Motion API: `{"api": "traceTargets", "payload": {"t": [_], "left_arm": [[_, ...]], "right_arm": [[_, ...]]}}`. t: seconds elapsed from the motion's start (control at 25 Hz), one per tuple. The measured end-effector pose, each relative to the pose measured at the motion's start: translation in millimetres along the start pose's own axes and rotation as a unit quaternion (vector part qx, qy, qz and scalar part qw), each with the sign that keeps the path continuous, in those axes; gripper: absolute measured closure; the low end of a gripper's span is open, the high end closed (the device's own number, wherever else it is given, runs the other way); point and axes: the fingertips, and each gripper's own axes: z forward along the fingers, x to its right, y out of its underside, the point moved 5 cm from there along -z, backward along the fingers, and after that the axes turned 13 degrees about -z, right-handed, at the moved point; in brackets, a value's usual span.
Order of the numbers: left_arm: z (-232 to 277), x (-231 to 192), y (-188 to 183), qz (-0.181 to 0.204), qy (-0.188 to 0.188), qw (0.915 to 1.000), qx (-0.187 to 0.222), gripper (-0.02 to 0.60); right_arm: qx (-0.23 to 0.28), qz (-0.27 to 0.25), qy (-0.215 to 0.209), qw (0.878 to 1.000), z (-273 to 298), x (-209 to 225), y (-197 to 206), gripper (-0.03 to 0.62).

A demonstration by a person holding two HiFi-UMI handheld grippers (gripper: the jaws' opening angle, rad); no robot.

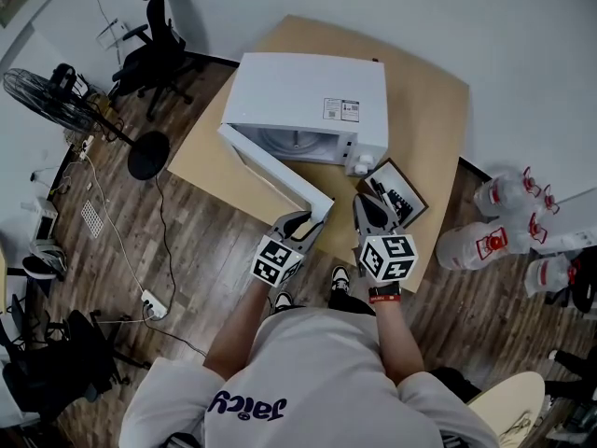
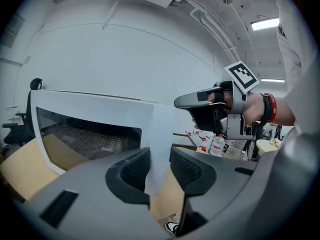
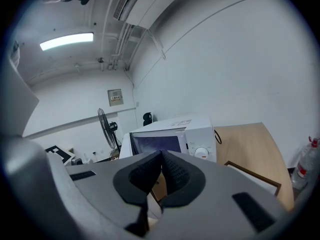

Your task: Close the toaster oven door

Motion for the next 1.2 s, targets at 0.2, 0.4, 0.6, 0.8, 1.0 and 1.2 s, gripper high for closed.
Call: {"api": "traceTargets", "payload": {"t": [0.2,0.4,0.6,0.8,1.0,1.2], "left_arm": [[9.0,-0.4,-4.2,-0.002,-0.002,1.0000,0.000,0.442],[16.4,-0.5,-7.3,-0.003,-0.007,1.0000,0.002,0.442],[24.1,0.7,-10.1,-0.004,-0.011,0.9999,0.003,0.443],[33.1,-1.3,-13.6,-0.007,-0.016,0.9998,0.005,0.443],[41.3,-1.9,-17.0,-0.009,-0.018,0.9998,0.007,0.445],[50.0,-3.0,-21.6,-0.012,-0.024,0.9996,0.008,0.445]], "right_arm": [[0.002,0.004,0.002,1.000,1.4,9.2,-0.3,0.580],[0.004,0.005,0.005,1.000,1.9,18.2,-1.3,0.582],[0.003,0.005,0.000,1.000,3.2,24.1,-0.9,0.580],[0.004,0.002,-0.003,1.000,7.6,31.6,-1.8,0.580],[0.003,0.001,-0.004,1.000,8.8,41.1,-2.0,0.580],[0.003,0.000,-0.006,1.000,11.5,48.0,-2.3,0.580]]}}
